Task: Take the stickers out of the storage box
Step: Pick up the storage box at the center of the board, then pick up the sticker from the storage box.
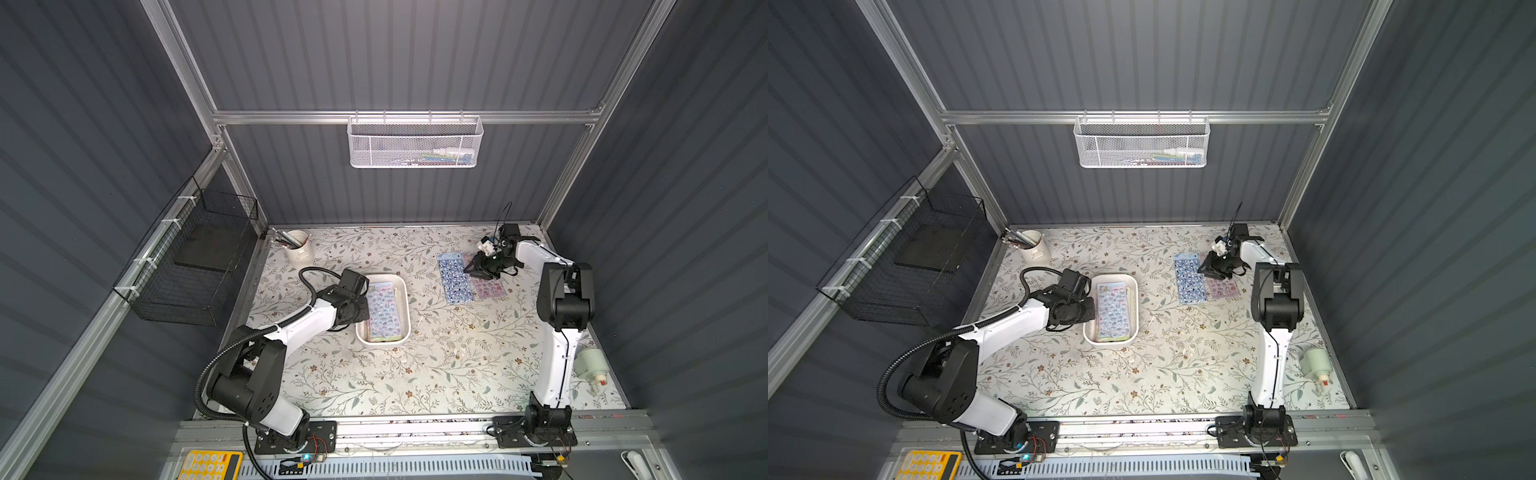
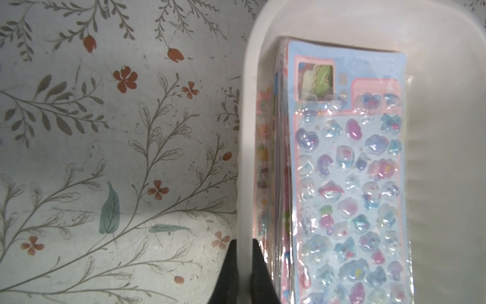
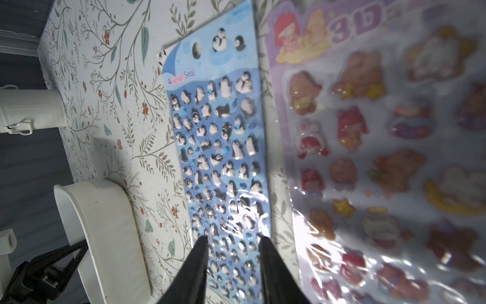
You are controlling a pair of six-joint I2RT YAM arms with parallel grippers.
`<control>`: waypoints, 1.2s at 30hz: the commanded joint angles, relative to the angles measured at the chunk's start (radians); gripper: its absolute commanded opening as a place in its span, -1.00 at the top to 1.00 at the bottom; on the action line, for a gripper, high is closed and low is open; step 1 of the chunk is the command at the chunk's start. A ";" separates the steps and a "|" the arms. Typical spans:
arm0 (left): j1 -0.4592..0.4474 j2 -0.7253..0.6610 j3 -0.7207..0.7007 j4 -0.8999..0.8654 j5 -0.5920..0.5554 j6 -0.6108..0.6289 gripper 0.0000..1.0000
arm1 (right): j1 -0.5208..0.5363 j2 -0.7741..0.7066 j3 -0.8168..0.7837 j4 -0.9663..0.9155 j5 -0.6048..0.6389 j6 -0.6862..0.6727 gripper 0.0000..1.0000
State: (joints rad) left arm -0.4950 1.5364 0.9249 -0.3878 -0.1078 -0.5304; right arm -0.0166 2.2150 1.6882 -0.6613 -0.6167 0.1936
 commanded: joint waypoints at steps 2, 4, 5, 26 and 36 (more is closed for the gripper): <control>-0.002 0.005 0.044 -0.029 0.003 0.018 1.00 | -0.006 -0.010 0.023 -0.030 0.033 0.011 0.20; -0.002 -0.002 0.050 -0.044 0.000 0.017 1.00 | -0.008 -0.030 0.024 -0.031 0.044 0.012 0.15; -0.002 -0.007 0.049 -0.052 -0.002 0.015 1.00 | -0.007 -0.044 0.021 -0.031 0.046 0.013 0.13; -0.002 -0.262 -0.126 -0.096 -0.061 -0.075 1.00 | 0.251 -0.596 -0.265 0.108 0.189 0.126 0.03; -0.001 -0.287 -0.174 -0.005 -0.107 -0.152 1.00 | 0.557 -0.662 -0.329 0.121 0.288 0.176 0.02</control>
State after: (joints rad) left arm -0.4950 1.2755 0.7559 -0.4599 -0.1837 -0.6285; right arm 0.4866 1.5570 1.3823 -0.5442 -0.3843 0.3428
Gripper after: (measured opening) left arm 0.086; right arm 0.489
